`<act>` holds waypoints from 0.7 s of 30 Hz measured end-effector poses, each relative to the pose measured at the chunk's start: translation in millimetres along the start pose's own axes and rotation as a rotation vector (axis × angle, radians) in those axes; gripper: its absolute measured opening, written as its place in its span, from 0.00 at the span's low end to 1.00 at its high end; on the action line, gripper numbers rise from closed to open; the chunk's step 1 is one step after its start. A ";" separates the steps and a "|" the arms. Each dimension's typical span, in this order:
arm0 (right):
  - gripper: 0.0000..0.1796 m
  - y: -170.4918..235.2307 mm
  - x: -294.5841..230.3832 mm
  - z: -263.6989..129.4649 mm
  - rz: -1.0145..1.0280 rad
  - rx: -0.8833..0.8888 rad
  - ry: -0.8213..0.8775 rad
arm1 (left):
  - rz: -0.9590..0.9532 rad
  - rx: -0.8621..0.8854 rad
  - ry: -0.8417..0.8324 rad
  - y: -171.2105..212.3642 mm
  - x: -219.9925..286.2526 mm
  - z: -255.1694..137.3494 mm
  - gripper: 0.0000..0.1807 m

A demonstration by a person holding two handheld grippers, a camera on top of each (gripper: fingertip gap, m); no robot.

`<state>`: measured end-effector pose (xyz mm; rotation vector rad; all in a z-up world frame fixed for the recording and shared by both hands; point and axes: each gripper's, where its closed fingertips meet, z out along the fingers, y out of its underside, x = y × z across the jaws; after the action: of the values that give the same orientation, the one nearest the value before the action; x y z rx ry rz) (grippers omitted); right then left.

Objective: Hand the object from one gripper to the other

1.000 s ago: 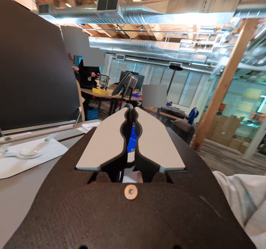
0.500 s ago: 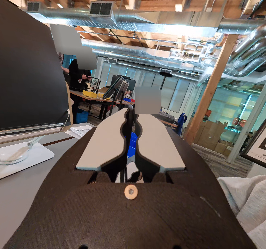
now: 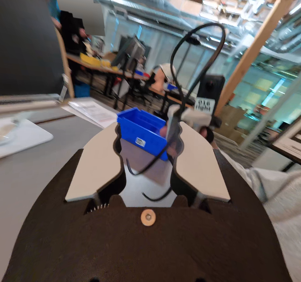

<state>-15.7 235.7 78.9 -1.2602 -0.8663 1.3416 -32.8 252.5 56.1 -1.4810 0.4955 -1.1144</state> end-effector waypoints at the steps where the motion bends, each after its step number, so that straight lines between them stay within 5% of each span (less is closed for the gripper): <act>1: 0.04 -5.7 3.1 -3.7 0.008 0.016 0.016 | -0.023 -0.051 0.034 13.6 2.3 6.9 0.36; 9: 0.05 -19.9 16.0 -16.5 0.086 0.066 0.052 | 0.268 -0.258 0.074 85.4 22.7 41.0 0.37; 13: 0.05 -21.7 20.7 -19.3 0.094 0.070 0.068 | 0.413 -0.295 -0.031 91.7 14.2 42.0 0.11; 21: 0.04 -31.4 23.2 -25.8 0.085 0.088 0.084 | 0.370 -0.294 0.003 89.9 15.7 39.0 0.05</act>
<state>18.3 260.2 99.4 -1.2875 -0.6947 1.3693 32.4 237.7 -17.2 -1.5567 0.9260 -0.7738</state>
